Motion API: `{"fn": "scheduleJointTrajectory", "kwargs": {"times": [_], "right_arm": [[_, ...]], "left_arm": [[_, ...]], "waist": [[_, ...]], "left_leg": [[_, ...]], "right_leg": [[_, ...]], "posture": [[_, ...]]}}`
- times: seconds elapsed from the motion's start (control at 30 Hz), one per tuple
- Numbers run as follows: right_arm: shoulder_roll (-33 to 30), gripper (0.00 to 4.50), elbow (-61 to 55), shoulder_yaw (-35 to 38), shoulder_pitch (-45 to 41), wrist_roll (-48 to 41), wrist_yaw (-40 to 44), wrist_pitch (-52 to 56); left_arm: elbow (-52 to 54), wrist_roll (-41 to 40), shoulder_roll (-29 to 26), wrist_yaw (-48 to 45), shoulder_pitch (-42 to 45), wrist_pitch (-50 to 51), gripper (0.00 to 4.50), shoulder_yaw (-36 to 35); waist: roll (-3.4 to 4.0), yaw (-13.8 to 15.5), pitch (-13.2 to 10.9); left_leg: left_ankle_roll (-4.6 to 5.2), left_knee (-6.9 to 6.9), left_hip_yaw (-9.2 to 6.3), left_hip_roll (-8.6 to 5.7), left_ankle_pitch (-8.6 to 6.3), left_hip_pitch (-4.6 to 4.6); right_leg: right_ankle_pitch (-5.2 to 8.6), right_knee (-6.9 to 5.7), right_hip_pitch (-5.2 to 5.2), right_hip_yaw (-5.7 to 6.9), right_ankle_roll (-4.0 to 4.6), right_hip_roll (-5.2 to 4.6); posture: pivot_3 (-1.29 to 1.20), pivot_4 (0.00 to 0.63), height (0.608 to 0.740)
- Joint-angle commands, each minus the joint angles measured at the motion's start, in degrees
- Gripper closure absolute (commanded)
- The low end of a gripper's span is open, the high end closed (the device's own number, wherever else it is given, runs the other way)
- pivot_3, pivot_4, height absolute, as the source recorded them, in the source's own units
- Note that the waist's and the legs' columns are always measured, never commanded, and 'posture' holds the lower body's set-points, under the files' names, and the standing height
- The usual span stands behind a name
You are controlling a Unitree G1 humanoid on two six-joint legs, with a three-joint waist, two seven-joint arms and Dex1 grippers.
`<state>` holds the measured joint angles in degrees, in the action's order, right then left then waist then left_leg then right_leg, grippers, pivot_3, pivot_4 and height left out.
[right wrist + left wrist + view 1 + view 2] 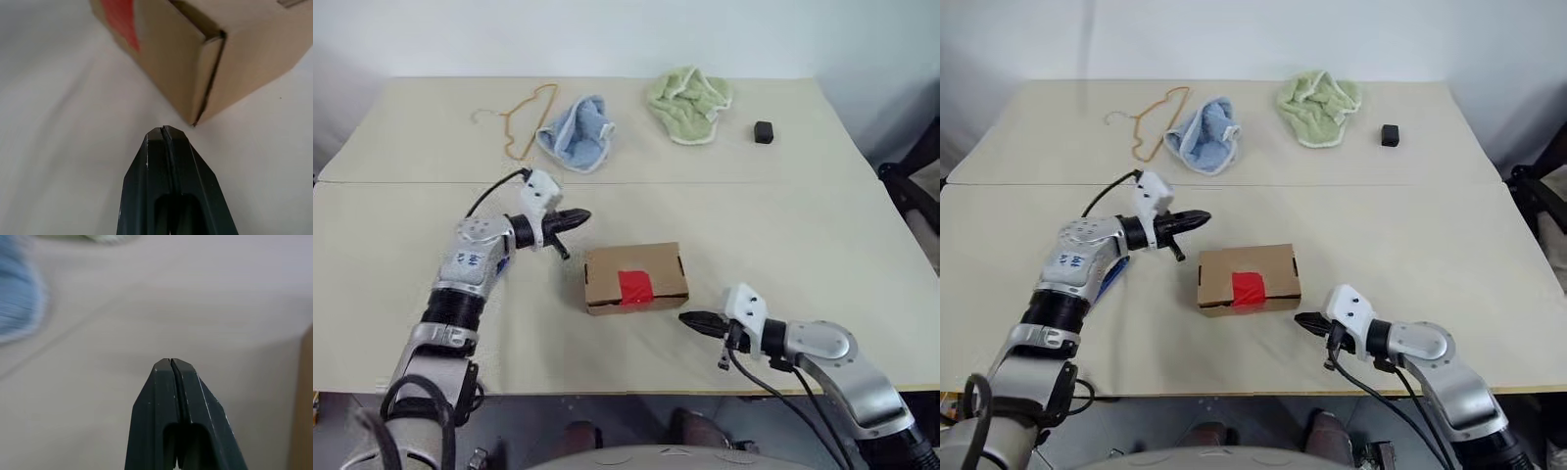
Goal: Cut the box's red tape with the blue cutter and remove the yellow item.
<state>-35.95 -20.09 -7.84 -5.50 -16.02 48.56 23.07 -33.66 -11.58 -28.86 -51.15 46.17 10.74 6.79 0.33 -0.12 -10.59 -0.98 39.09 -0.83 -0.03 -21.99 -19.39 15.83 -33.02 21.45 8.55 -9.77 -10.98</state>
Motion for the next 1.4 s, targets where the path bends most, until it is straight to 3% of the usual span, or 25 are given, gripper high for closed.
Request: {"fn": "scheduleJointTrajectory", "kwargs": {"times": [0.03,0.13,0.3,0.53,0.83,1.13,1.4], "right_arm": [[2.11,4.50,-1.33,0.01,-2.88,-0.40,-3.11,3.47],[3.66,4.50,0.04,0.24,-5.76,0.29,-5.44,5.69],[4.07,4.50,6.18,-0.45,-11.70,2.06,-6.29,6.23],[7.03,4.50,17.50,-2.42,-22.44,3.64,-3.32,4.08],[5.37,4.50,38.69,-4.35,-35.25,9.77,5.09,-10.92],[3.25,4.50,46.41,-0.16,-38.20,7.86,12.08,-21.39],[-2.57,4.50,37.68,9.63,-30.69,-3.08,21.51,-21.05]], "left_arm": [[-1.05,-1.46,-0.24,-9.92,1.26,0.74,4.49,0.62],[4.39,-5.43,-1.75,-17.97,-0.92,6.90,4.49,0.12],[14.91,-8.45,-4.19,-21.93,-6.42,15.70,4.49,0.62],[28.36,-10.45,-0.93,-15.72,-13.02,24.88,4.49,1.00],[36.61,-10.89,2.22,-7.06,-20.37,26.93,4.49,-1.18],[37.05,-10.83,1.31,-5.58,-19.95,23.87,4.49,-3.48],[37.19,-17.88,-5.99,-10.02,-21.80,20.49,4.49,-15.76]], "waist": [[-0.01,-0.14,-0.01],[-0.02,-0.08,-0.01],[-0.02,-0.08,-0.01],[-0.03,-0.01,-0.03],[-0.03,-0.40,-0.03],[-0.04,-0.25,-0.04],[-0.03,-0.17,-0.04]], "left_leg": [[0.00,0.00,0.00,0.01,0.00,-0.03],[0.00,0.03,0.00,0.03,0.00,-0.09],[0.00,0.10,0.00,0.05,0.00,-0.04],[0.00,0.29,0.00,0.08,0.00,-0.01],[0.01,0.34,0.18,0.07,0.00,0.12],[0.00,0.37,0.19,0.08,0.00,0.10],[0.01,0.36,0.20,0.09,0.00,0.09]], "right_leg": [[0.00,0.00,0.03,0.00,0.00,0.00],[0.00,-0.06,0.08,0.00,0.00,0.00],[0.00,-0.21,0.08,-0.07,0.00,-0.01],[-0.01,-0.44,0.08,-0.16,0.01,-0.02],[-0.07,-0.47,0.09,-0.41,-0.02,-0.01],[-0.07,-0.46,0.09,-0.41,-0.01,-0.01],[-0.07,-0.42,0.10,-0.40,-0.01,0.00]], "posture": [[0.00,0.150,0.740],[0.00,0.150,0.740],[0.00,0.150,0.740],[0.00,0.150,0.740],[0.00,0.150,0.740],[0.00,0.150,0.740],[0.00,0.150,0.740]]}}
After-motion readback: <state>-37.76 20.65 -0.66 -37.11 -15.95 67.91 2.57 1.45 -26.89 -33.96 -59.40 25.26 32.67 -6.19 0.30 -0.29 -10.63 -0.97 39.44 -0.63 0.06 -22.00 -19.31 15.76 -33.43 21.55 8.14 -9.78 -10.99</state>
